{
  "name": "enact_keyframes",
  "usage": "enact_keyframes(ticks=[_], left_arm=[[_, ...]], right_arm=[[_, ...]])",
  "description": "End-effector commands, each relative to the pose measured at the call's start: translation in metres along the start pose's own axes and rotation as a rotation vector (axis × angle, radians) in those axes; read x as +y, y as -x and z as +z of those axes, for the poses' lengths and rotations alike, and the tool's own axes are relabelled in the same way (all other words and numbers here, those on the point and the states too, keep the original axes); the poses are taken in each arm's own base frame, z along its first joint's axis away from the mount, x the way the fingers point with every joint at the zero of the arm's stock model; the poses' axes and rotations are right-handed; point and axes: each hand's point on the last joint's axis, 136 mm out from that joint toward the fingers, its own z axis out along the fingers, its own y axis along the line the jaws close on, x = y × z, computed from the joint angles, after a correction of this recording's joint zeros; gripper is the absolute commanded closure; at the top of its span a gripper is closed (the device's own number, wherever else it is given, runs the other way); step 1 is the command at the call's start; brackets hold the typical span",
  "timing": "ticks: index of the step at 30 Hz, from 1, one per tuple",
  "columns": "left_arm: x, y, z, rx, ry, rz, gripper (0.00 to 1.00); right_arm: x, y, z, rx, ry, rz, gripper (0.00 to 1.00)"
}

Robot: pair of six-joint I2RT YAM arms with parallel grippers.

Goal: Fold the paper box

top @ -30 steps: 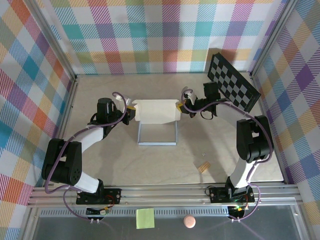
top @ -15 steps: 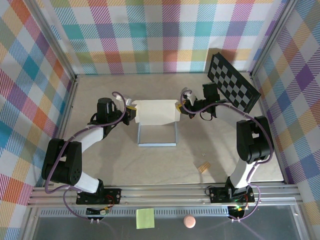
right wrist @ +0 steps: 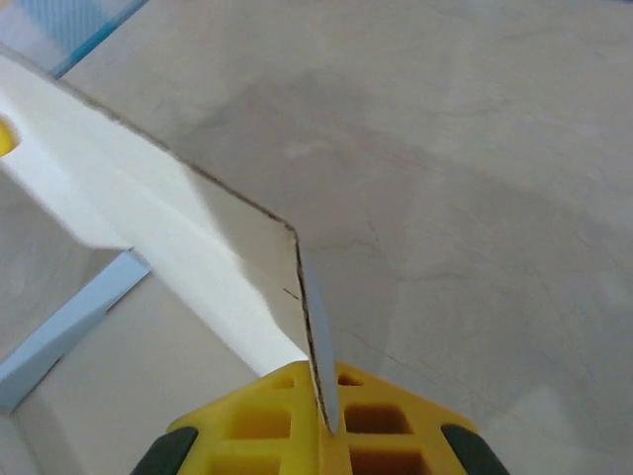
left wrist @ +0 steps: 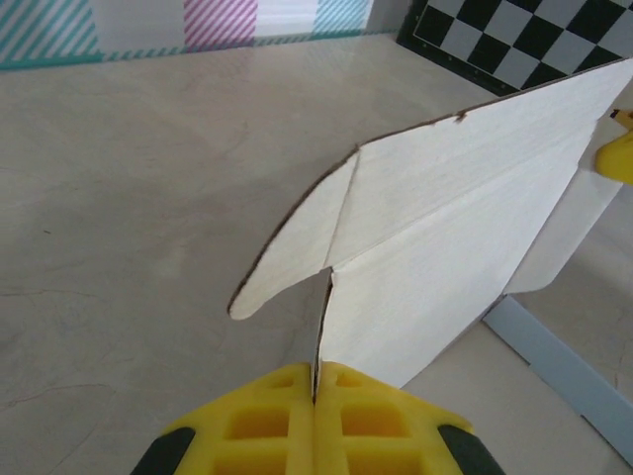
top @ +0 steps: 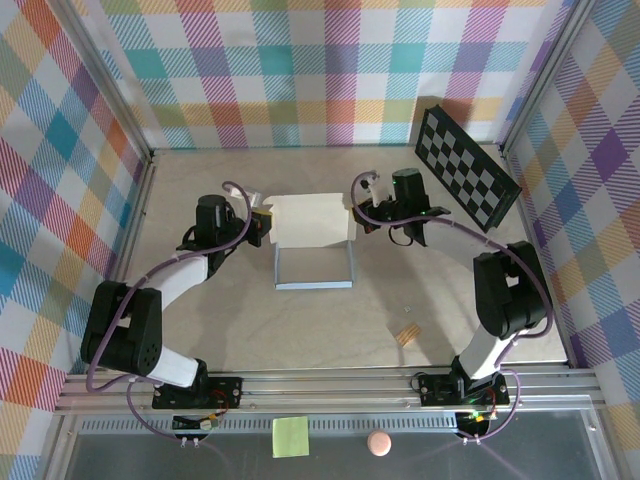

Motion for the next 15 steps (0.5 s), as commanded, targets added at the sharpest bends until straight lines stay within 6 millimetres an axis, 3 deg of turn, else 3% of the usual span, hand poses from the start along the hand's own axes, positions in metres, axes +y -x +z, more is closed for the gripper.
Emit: enact_keyframes(ticks=[1,8,15], left_arm=[[-0.006,0.046,-0.009,-0.142,0.056,0.015,1.0],[-0.019,0.053,-0.002,-0.167,0.114,0.004,1.0],[-0.031,0.056,0.01,-0.168,0.085,-0.044,0.94]], right_arm=[[-0.01,0.016,-0.008,-0.052,-0.161,0.19,0.94],[-0.001,0.029,-0.014,-0.107,-0.371,0.241,1.0],[0.014,0.034,-0.013,-0.164,-0.429,0.242,1.0]])
